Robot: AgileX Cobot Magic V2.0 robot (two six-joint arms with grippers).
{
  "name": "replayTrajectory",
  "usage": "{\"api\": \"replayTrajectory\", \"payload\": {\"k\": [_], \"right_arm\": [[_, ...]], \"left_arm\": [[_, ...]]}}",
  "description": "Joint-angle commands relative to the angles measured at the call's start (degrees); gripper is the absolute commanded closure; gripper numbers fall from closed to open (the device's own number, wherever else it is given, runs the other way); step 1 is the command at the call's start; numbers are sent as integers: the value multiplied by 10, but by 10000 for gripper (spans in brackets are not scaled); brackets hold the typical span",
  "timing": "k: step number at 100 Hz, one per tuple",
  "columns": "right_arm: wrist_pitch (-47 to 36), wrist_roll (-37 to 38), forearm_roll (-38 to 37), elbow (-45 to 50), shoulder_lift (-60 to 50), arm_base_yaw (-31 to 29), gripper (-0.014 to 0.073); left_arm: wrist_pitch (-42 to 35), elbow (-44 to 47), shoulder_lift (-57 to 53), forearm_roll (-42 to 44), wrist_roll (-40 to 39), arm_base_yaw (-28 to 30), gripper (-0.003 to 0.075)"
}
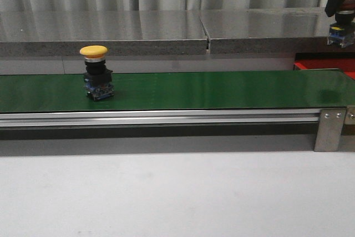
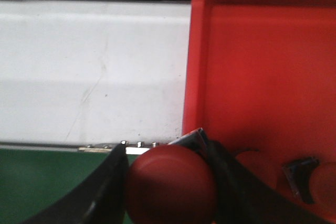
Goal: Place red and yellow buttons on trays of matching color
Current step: 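Move the red button into the red tray and open the right gripper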
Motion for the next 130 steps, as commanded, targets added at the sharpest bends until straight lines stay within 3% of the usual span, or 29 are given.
{"api": "replayTrajectory", "payload": {"k": [1, 29, 74, 107, 118, 130], "right_arm": [[-36, 1, 28, -34, -11, -21, 362], [-75, 1, 72, -55, 41, -67, 362], [-133, 1, 86, -56, 104, -67, 362], [-132, 1, 85, -56, 125, -67, 360], [-128, 1, 85, -56, 127, -67, 301], [-129, 1, 85, -56, 127, -67, 123]], "left_arm": [[-38, -16, 0, -11, -2, -4, 739], [-38, -16, 0, -11, -2, -4, 739], [-38, -16, 0, -11, -2, -4, 739], [-38, -16, 0, -11, -2, -4, 739], [-38, -16, 0, -11, -2, -4, 739], [-38, -16, 0, -11, -2, -4, 739]]}}
